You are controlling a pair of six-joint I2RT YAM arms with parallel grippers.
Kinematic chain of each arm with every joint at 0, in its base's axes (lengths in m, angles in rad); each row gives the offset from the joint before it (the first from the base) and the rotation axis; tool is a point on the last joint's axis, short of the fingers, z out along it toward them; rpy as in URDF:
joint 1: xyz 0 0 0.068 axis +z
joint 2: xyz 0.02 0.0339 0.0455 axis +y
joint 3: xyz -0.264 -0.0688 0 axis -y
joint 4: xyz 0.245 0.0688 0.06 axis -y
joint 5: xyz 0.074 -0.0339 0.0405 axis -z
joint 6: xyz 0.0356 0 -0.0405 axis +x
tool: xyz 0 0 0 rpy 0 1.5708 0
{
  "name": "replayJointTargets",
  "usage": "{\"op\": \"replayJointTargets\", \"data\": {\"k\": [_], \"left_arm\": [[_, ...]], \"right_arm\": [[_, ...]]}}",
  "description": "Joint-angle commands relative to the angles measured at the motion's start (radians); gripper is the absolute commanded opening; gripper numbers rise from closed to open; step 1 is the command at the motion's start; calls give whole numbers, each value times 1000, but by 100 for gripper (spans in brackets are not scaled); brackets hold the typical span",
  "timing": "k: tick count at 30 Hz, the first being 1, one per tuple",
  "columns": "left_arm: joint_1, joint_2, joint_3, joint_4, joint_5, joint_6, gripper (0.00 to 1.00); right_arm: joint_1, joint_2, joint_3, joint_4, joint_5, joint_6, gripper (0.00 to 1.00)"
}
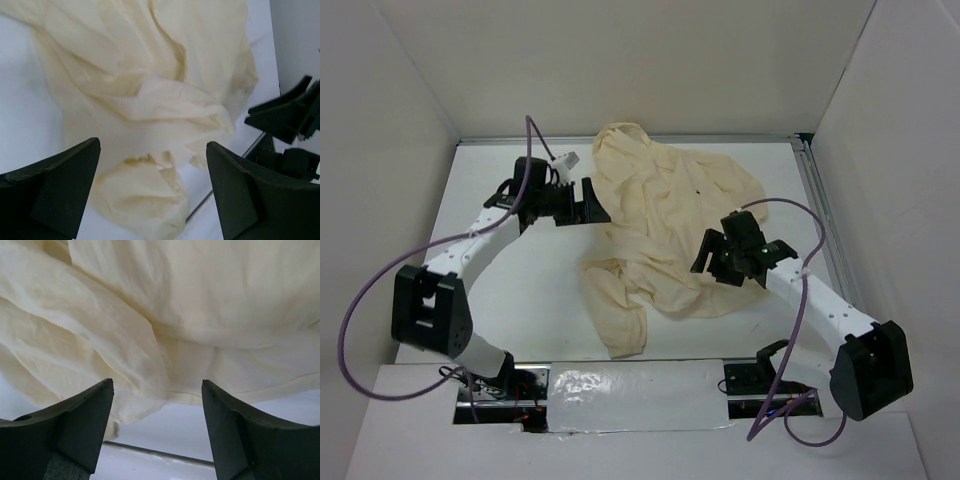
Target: Zip up the jacket
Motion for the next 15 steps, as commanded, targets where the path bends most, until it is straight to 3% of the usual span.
{"op": "replayJointTargets", "data": {"k": [1,5,7,11,15], "left_arm": [[-34,-130,-120,33,-97,-44,99],[-64,-208,-301,35,-127,-78,99],[-67,-195,-361,30,-142,-100,99],[-84,-155,-429,38,-118,-110,99],[-128,-98,-455,64,-114,-109,99]], "right_arm": [[68,-39,61,-48,148,-178,79],[102,-16,126,49,126,-285,84],[117,71,195,76,49,-334,85],[160,289,322,104,-2,-359,85],[213,357,305,89,-9,-391,84]]}}
